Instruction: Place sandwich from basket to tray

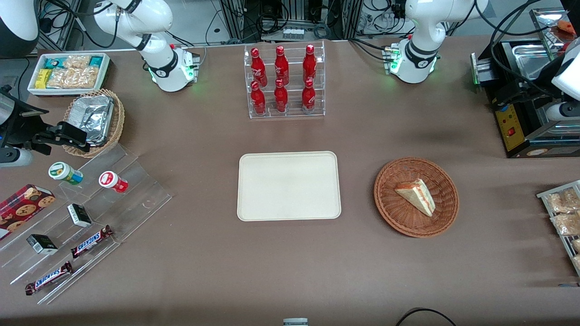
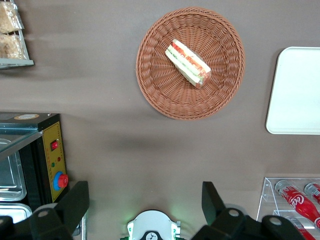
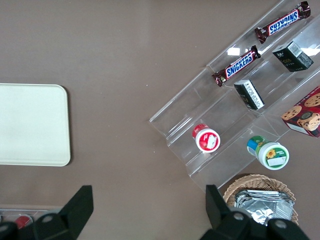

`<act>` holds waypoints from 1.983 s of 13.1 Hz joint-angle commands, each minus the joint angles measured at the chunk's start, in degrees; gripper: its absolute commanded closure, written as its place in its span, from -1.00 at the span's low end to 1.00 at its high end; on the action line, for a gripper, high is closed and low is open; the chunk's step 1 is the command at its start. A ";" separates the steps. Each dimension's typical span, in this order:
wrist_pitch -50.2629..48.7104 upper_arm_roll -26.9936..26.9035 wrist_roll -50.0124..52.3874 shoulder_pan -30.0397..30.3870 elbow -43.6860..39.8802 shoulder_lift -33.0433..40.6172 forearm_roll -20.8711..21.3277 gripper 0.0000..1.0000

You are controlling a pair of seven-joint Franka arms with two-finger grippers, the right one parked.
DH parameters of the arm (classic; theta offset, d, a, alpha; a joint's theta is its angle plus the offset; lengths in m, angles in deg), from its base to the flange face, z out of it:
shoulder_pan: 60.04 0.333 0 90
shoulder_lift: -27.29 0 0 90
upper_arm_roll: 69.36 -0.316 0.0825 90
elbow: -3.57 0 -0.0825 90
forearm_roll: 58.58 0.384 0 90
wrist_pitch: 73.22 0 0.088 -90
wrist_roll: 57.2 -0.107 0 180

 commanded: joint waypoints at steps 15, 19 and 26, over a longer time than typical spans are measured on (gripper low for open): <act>19.95 0.88 25.90 -0.78 5.96 -17.26 0.67 -0.99; 35.78 0.97 42.87 -4.12 15.55 -17.35 0.49 -0.99; 52.05 0.97 52.74 -7.82 26.01 -18.32 0.58 -0.99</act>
